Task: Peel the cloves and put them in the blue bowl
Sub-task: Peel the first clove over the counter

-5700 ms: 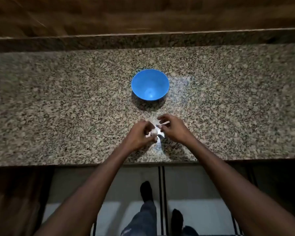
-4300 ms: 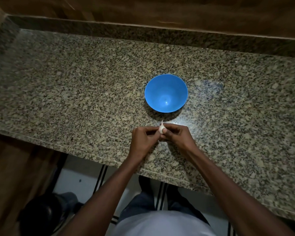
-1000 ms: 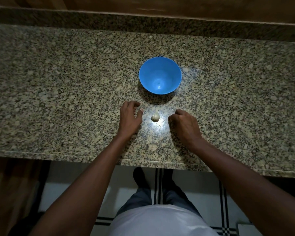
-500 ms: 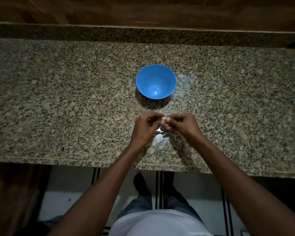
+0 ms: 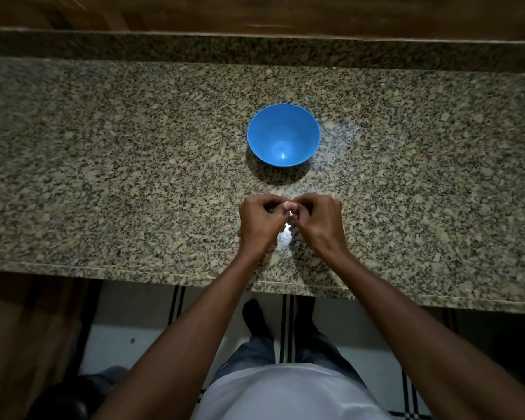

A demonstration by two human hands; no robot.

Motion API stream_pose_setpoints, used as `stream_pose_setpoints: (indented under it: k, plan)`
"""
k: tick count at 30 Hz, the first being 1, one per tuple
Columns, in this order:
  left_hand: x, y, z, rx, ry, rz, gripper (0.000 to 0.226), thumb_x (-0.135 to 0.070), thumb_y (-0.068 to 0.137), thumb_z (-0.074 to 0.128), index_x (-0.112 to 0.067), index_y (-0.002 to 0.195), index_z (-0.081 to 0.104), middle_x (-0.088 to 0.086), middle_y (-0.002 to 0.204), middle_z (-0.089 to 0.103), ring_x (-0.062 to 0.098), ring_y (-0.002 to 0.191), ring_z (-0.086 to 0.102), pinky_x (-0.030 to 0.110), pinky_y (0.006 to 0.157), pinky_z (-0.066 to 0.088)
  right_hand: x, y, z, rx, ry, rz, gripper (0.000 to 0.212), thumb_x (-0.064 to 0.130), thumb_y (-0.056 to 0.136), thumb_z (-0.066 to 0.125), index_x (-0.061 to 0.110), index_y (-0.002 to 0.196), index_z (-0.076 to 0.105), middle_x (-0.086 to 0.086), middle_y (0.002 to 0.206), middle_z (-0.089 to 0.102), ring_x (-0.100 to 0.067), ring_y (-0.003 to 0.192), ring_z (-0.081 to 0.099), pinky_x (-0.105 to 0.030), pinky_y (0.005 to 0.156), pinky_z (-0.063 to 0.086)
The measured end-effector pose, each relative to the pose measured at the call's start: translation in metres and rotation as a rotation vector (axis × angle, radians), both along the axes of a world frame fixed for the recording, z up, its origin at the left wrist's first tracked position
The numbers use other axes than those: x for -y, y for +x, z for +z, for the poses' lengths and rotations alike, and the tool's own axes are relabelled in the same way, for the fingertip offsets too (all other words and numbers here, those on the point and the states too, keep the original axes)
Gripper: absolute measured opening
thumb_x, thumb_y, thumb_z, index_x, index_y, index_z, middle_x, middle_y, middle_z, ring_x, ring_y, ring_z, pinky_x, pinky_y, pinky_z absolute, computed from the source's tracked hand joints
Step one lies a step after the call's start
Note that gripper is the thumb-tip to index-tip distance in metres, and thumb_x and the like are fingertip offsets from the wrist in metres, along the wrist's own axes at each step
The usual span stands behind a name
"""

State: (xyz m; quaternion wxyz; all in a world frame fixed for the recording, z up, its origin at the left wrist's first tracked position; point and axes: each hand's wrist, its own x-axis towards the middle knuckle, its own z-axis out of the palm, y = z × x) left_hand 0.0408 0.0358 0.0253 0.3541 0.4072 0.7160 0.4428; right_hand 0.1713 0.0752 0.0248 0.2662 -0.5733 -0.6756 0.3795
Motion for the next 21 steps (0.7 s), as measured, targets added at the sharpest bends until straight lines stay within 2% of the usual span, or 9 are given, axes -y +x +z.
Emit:
stream_pose_setpoints:
  k: [5,8,11,14,17,18,21]
  plan:
    - [-0.002,-0.009,0.001,0.135,-0.092,0.02,0.008,-0.009,0.087,0.082,-0.004,0.093,0.08,0.008,0.078,0.078,0.02,0.067,0.077,0.039,0.064,0.066,0.001,-0.001,0.001,0.146,0.1,0.117,0.008,0.004,0.093,0.074,0.009,0.092,0.081,-0.004,0.078,0.076,-0.008,0.064,0.068,-0.038,0.06,0.062]
    - [-0.006,-0.015,-0.001,0.012,-0.124,-0.034,0.01,-0.013,0.088,0.081,-0.005,0.093,0.077,0.006,0.079,0.076,0.016,0.069,0.076,0.034,0.061,0.064,-0.005,-0.003,0.003,0.152,0.055,0.143,0.01,0.008,0.096,0.073,0.009,0.09,0.08,-0.003,0.074,0.075,-0.007,0.06,0.068,-0.037,0.058,0.062]
    - [-0.012,-0.017,-0.006,-0.131,-0.13,-0.104,0.01,-0.018,0.091,0.078,-0.009,0.093,0.075,-0.001,0.081,0.074,0.01,0.076,0.073,0.031,0.066,0.063,-0.011,-0.003,0.004,0.073,-0.047,0.111,0.015,0.017,0.098,0.073,0.01,0.086,0.079,-0.001,0.069,0.074,-0.007,0.057,0.07,-0.034,0.056,0.062]
    - [-0.012,-0.016,-0.008,-0.039,-0.148,-0.083,0.01,-0.016,0.092,0.076,-0.007,0.095,0.074,0.002,0.085,0.075,0.013,0.08,0.073,0.031,0.068,0.063,-0.016,0.002,0.003,-0.109,-0.317,0.043,0.018,0.027,0.091,0.081,0.01,0.093,0.078,-0.005,0.076,0.077,-0.014,0.067,0.075,-0.033,0.065,0.065]
    - [-0.009,-0.012,-0.007,0.185,-0.166,-0.005,0.012,-0.008,0.092,0.075,0.001,0.101,0.074,0.011,0.089,0.076,0.01,0.075,0.074,0.025,0.064,0.061,-0.019,0.01,0.001,-0.45,-0.663,-0.075,0.022,0.011,0.09,0.08,-0.004,0.105,0.075,-0.019,0.091,0.077,-0.03,0.082,0.072,-0.054,0.09,0.062]
    - [-0.008,-0.011,-0.008,0.246,-0.169,0.008,0.013,-0.006,0.092,0.076,0.002,0.101,0.074,0.013,0.089,0.076,0.009,0.073,0.073,0.025,0.065,0.061,-0.021,0.013,0.002,-0.513,-0.739,-0.104,0.021,0.005,0.09,0.078,-0.006,0.108,0.074,-0.023,0.095,0.075,-0.034,0.087,0.07,-0.057,0.094,0.06]
    - [-0.008,-0.009,-0.01,0.309,-0.161,-0.006,0.014,-0.007,0.091,0.077,0.001,0.102,0.076,0.015,0.092,0.078,0.015,0.076,0.074,0.033,0.071,0.062,-0.025,0.018,0.003,-0.596,-0.882,-0.159,0.021,0.0,0.082,0.08,-0.002,0.102,0.075,-0.023,0.098,0.075,-0.038,0.096,0.068,-0.051,0.094,0.06]
